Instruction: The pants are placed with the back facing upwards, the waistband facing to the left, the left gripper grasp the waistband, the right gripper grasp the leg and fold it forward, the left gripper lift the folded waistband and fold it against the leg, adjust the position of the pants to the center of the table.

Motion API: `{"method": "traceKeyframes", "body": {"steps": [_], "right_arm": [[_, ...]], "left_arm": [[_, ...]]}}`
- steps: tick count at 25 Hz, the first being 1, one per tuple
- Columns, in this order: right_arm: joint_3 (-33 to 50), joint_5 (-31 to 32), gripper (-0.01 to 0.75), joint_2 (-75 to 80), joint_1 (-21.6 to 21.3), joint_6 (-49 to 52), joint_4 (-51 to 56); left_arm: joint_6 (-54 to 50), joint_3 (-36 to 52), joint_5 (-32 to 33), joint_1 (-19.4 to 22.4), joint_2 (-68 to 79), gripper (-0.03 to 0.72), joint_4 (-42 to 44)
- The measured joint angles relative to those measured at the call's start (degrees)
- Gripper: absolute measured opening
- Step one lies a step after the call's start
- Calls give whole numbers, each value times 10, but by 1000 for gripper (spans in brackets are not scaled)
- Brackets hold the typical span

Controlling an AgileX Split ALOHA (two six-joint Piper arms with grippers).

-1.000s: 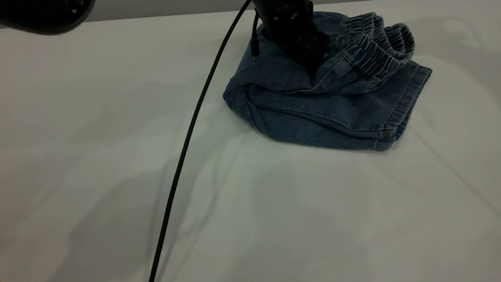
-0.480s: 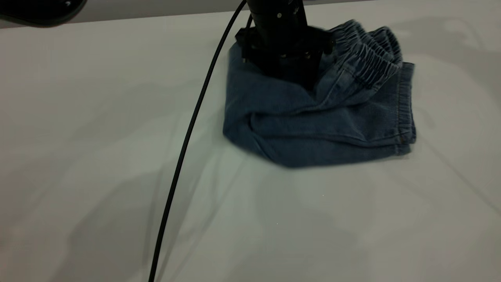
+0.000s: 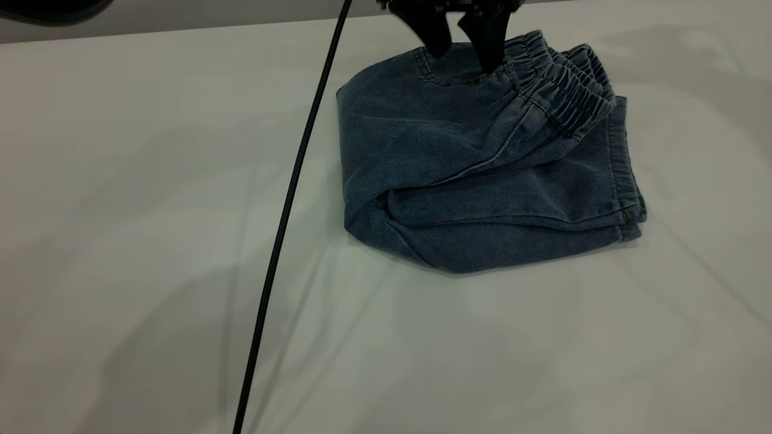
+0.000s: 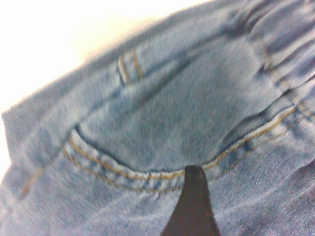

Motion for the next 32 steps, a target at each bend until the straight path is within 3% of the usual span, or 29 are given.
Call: {"method": "traceKeyframes", "body": {"steps": [7,15,20,25,32], "right_arm": [[0,0,437,0,0,0,0],[0,0,437,0,0,1,3],[-9,22,437,0,0,-1,1],[-52,71,437,-1,0,-3,1],[-69,69,437,-39,0,-8,51]], "left_arm": [[57,0,-41,0,41,539,-3],[121,0,-34,-2,68,539,-3],[119,-29,7,-2,60,539,1],[83,-100,0,-2,32,539,22],[28,-109,1,-2,-31,539,84]]}}
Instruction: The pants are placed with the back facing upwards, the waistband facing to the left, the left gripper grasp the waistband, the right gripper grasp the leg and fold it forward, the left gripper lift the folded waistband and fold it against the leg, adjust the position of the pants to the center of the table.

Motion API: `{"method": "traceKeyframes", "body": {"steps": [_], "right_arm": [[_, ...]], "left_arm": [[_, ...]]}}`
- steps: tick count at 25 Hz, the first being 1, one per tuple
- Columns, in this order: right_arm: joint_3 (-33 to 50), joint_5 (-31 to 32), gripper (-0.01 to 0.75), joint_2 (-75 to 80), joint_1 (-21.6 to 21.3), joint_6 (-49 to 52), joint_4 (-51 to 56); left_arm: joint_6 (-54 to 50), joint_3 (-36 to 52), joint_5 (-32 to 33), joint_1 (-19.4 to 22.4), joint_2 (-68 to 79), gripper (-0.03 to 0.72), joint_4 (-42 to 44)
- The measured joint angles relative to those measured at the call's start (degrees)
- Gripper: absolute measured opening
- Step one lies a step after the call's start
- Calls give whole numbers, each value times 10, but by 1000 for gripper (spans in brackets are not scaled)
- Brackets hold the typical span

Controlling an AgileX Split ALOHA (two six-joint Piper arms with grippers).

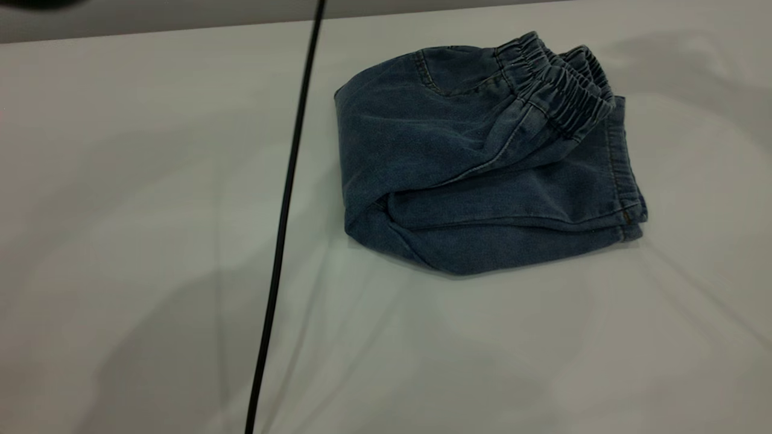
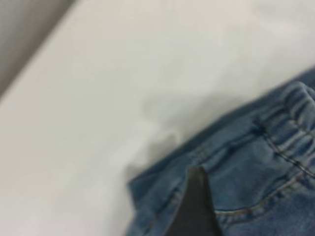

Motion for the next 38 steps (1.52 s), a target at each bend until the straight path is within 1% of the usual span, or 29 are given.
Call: {"method": "traceKeyframes", "body": {"steps": [6,12,15,19,22,26,33,38], "right_arm": [[0,1,437,-78,0,27,3],[1,1,437,-172,0,31,1],[1,1,437,-220,0,31,1],[13,1,437,-285,0,38,3],[57,1,437,-339,0,38,8],[148,1,437,-426,0,29,35],[336,0,437,-601,0,5,68],[463,0,437,-736,0,11,67]], "left_arm": [[-85,0,-1,0,-81,539,76],[-89,6,-2,0,-183,539,78],[-88,38,-2,0,-235,539,78],[-71,120,-3,0,-314,539,78],[-70,198,-5,0,-378,539,78],[-67,313,-5,0,-471,539,80],[-68,491,-4,0,-645,539,78],[-75,591,-4,1,-769,539,78]]}}
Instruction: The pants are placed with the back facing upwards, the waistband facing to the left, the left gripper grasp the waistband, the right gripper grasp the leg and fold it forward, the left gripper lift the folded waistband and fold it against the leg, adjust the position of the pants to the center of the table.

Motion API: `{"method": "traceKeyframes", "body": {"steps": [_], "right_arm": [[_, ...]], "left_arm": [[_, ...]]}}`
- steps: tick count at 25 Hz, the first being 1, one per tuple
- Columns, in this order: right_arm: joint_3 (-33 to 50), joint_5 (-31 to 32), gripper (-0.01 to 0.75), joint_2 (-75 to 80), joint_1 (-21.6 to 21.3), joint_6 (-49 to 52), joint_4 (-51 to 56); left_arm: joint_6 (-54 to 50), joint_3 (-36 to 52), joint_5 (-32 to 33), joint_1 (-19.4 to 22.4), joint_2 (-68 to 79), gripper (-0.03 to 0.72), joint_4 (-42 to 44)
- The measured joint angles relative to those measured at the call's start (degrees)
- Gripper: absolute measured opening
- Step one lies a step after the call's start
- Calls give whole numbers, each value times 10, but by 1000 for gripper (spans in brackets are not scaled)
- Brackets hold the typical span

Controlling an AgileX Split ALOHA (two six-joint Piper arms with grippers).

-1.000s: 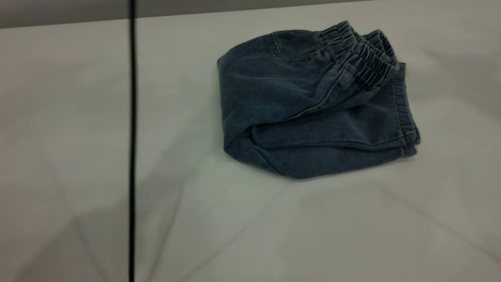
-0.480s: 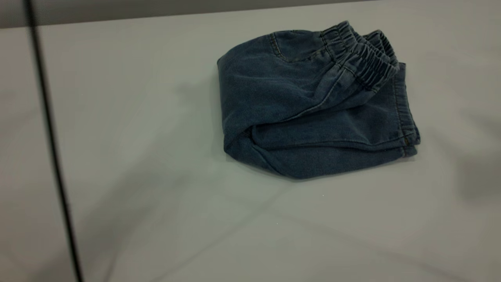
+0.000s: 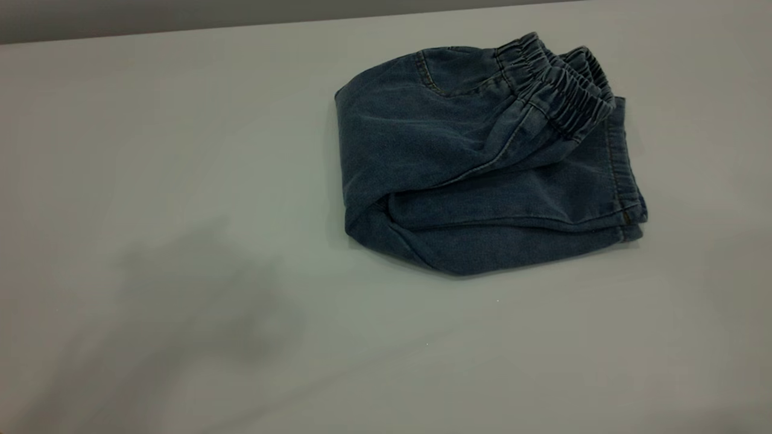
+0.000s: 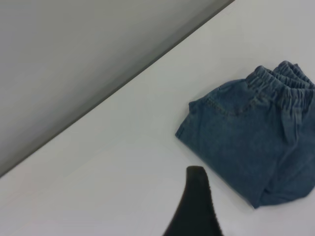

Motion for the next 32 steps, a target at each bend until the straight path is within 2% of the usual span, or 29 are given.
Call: {"method": "traceKeyframes", "body": {"steps": [8,21,30,32], "right_arm": [[163,0,437,-176,0,4,-38],[338,0,437,-394,0,31,-121],[457,-1,437,-431,0,44,-223],[483,-23,437,-430,0,44,-249]], "left_arm": [[-13,168,0,0,-181,539,-1],[-32,442,1,0,-411,539,-2],[-57,547,-1,0,-496,539,-47],[-56,568,0,0,-514,539,-46]]}}
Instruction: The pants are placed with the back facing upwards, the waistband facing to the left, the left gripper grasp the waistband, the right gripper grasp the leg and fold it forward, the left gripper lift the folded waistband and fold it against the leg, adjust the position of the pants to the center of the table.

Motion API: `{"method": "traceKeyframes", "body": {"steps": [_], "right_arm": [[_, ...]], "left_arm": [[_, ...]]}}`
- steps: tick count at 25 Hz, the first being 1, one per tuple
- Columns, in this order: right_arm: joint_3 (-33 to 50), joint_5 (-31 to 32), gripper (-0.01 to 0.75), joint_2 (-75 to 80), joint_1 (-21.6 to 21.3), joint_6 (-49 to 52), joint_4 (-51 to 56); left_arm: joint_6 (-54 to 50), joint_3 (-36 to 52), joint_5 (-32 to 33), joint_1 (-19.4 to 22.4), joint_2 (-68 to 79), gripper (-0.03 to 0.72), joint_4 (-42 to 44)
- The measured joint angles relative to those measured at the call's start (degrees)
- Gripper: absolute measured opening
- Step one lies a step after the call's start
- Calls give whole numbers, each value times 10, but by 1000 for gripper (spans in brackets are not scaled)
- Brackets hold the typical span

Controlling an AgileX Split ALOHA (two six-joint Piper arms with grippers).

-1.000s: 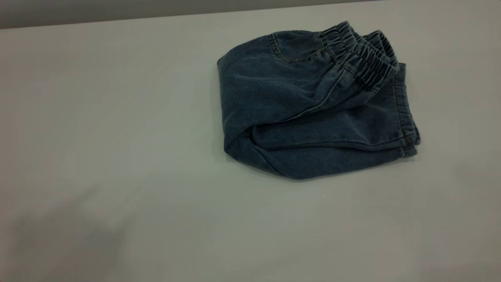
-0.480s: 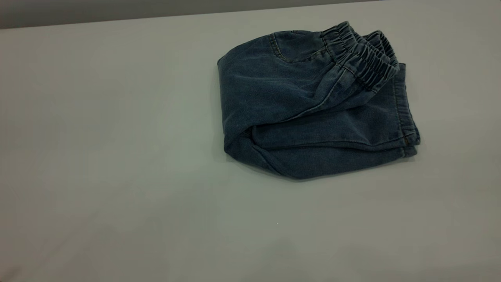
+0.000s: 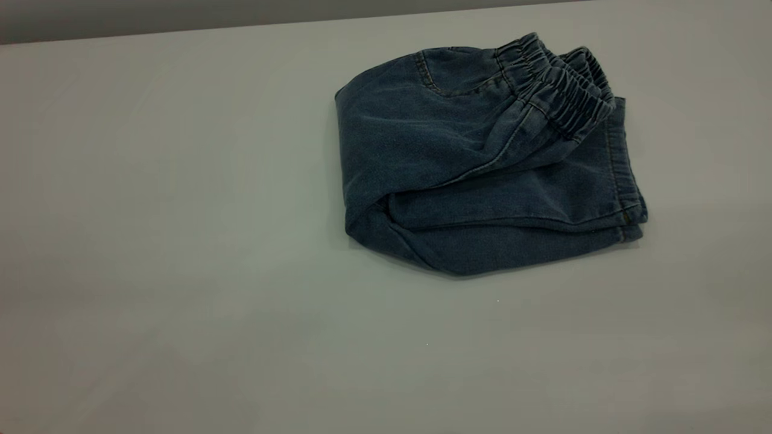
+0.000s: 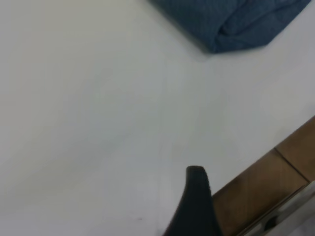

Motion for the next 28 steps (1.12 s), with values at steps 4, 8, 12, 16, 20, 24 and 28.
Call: {"method": "traceKeyframes", "body": {"steps": [4,8,12,16,20,24,28], "right_arm": [[52,-28,437,0,0,-1,-17],[69,-41,437,0,0,-14,-16],[73,-49,437,0,0,-14,-10],[73,-49,437,0,0,-14,-11],[73,-48,437,0,0,-14,-11],[73,-47,437,0,0,-14,-10],[73,-46,437,0,0,-14,-10]], "left_arm": [[2,43,0,0,-36,539,-1],[2,65,-1,0,-65,539,-1],[2,85,-3,0,-86,539,-1],[2,108,-37,0,-92,539,-2],[10,110,-55,0,-92,539,-18],[27,122,-72,0,-92,539,-40],[31,130,-84,0,-92,539,-49]]}}
